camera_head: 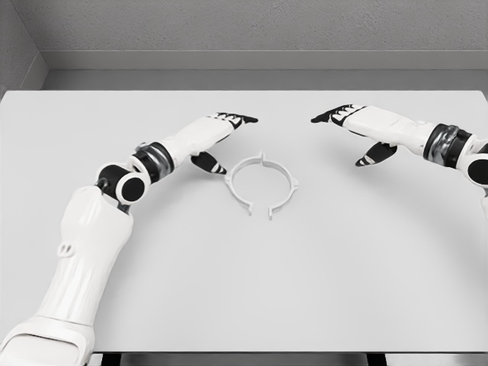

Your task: Assemble PVC drainage pipe clamps

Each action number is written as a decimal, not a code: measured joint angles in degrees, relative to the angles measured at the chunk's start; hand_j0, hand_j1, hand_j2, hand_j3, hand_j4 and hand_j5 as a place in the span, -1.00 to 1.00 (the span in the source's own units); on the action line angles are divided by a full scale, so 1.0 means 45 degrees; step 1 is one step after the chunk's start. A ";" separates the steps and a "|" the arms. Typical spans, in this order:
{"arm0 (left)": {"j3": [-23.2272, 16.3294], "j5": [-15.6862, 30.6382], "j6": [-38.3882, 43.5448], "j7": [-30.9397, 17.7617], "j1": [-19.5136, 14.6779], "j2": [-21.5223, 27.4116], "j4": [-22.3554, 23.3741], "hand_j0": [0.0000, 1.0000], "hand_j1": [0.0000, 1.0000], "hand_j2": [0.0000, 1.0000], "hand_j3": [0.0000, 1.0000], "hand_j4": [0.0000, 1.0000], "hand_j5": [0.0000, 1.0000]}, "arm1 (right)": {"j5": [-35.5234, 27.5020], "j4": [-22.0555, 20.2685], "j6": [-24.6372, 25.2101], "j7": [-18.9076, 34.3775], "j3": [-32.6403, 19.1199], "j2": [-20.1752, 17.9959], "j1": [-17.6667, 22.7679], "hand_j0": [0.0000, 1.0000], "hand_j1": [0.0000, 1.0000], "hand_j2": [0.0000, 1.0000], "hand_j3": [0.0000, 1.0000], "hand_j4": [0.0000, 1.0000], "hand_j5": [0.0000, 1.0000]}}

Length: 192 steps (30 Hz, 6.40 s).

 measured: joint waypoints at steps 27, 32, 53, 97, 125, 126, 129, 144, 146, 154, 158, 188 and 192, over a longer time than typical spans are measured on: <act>-0.0052 0.0038 0.0024 -0.0015 -0.0683 0.0050 0.0129 1.00 1.00 1.00 1.00 1.00 1.00 | -0.0008 -0.0013 0.0000 0.0000 -0.0011 -0.0001 0.0020 1.00 1.00 1.00 1.00 1.00 1.00; -0.0132 0.0020 0.0018 -0.0018 -0.0762 0.0018 0.0711 1.00 1.00 1.00 1.00 1.00 1.00 | -0.0033 -0.0036 0.0000 0.0003 0.0004 -0.0011 0.0078 1.00 1.00 1.00 1.00 1.00 1.00; -0.0420 0.0000 0.0011 -0.0002 -0.0820 -0.0310 0.1123 1.00 1.00 1.00 1.00 1.00 1.00 | -0.0024 -0.0643 0.0000 0.0020 0.0085 -0.0565 0.0332 1.00 1.00 1.00 1.00 1.00 1.00; 0.1952 0.1046 -0.2750 -0.0003 0.2676 0.0263 -0.3594 1.00 1.00 1.00 1.00 1.00 1.00 | -0.0042 -0.1309 -0.0081 -0.0107 -0.0051 -0.1678 0.0410 1.00 1.00 1.00 1.00 1.00 1.00; -0.1717 0.0969 -0.2795 -0.0039 0.2363 -0.0157 -0.2847 1.00 1.00 1.00 1.00 1.00 1.00 | 0.0086 -0.1321 -0.0011 -0.0104 -0.0032 -0.2238 0.0273 1.00 1.00 1.00 1.00 1.00 1.00; -0.1725 0.0948 -0.2795 -0.0040 0.2363 -0.0201 -0.2721 1.00 1.00 1.00 1.00 1.00 1.00 | 0.0088 -0.1317 -0.0008 -0.0107 -0.0032 -0.2237 0.0273 1.00 1.00 1.00 1.00 1.00 1.00; -0.1750 0.0892 -0.2796 -0.0040 0.2266 -0.0338 -0.2362 1.00 1.00 1.00 1.00 1.00 1.00 | 0.0095 -0.1321 0.0001 -0.0111 -0.0033 -0.2235 0.0273 1.00 1.00 1.00 1.00 1.00 1.00; -0.1798 0.0858 -0.2796 -0.0039 0.1875 -0.0594 -0.1585 1.00 1.00 1.00 1.00 1.00 1.00 | 0.0090 -0.1372 0.0020 -0.0100 -0.0033 -0.2252 0.0293 1.00 1.00 1.00 1.00 1.00 1.00; -0.1799 0.0856 -0.2796 -0.0040 0.1855 -0.0595 -0.1511 1.00 1.00 1.00 1.00 1.00 1.00 | 0.0089 -0.1372 0.0020 -0.0099 -0.0033 -0.2253 0.0293 1.00 1.00 1.00 1.00 1.00 1.00; -0.1789 0.0894 -0.2790 -0.0042 0.1719 -0.0596 -0.1198 1.00 1.00 1.00 1.00 1.00 1.00 | 0.0083 -0.1379 0.0020 -0.0098 -0.0033 -0.2253 0.0293 1.00 1.00 1.00 1.00 1.00 1.00; -0.1789 0.0884 -0.2792 -0.0041 0.1660 -0.0596 -0.1162 1.00 1.00 1.00 1.00 1.00 1.00 | 0.0062 -0.1389 0.0020 -0.0097 -0.0033 -0.2253 0.0293 1.00 1.00 1.00 1.00 1.00 1.00; -0.1787 0.0880 -0.2794 -0.0041 0.1211 -0.0596 -0.0796 1.00 1.00 1.00 1.00 1.00 1.00 | -0.0013 -0.1739 0.0020 -0.0097 -0.0035 -0.2350 0.0352 1.00 1.00 1.00 1.00 1.00 1.00; -0.1786 0.0892 -0.2791 -0.0042 0.1211 -0.0596 -0.0659 1.00 1.00 1.00 1.00 1.00 1.00 | -0.0012 -0.1744 0.0020 -0.0097 -0.0037 -0.2351 0.0352 1.00 1.00 1.00 1.00 1.00 1.00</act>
